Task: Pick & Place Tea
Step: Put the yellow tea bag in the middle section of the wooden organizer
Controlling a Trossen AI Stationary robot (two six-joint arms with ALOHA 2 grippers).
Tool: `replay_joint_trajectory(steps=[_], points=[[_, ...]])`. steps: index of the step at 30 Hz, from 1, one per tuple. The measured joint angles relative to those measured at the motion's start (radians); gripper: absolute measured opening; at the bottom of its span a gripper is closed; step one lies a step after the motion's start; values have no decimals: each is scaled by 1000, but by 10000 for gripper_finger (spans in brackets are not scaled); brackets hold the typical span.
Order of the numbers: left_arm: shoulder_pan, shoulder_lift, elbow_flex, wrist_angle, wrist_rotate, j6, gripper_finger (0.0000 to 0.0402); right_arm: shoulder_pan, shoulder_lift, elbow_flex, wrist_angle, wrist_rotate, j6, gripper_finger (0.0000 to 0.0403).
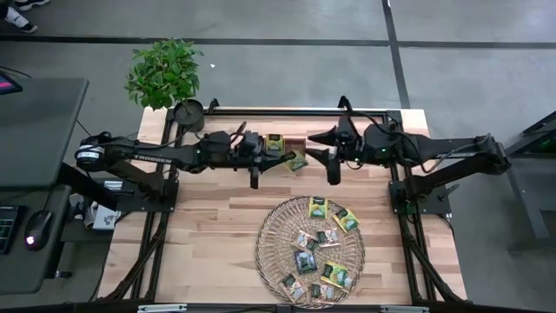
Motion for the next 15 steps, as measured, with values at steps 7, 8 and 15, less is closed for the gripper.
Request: replay_joint_trajectory(steps=[7,8,15], points=[[118,0,0,-221,86,30,0,3,-69,0,-182,7,61,199],[139,0,0,-246,100,42,0,3,-74,0,-204,2,74,200],[304,1,0,-379,185,130,0,3,-75,0,-309,-26,114,200]])
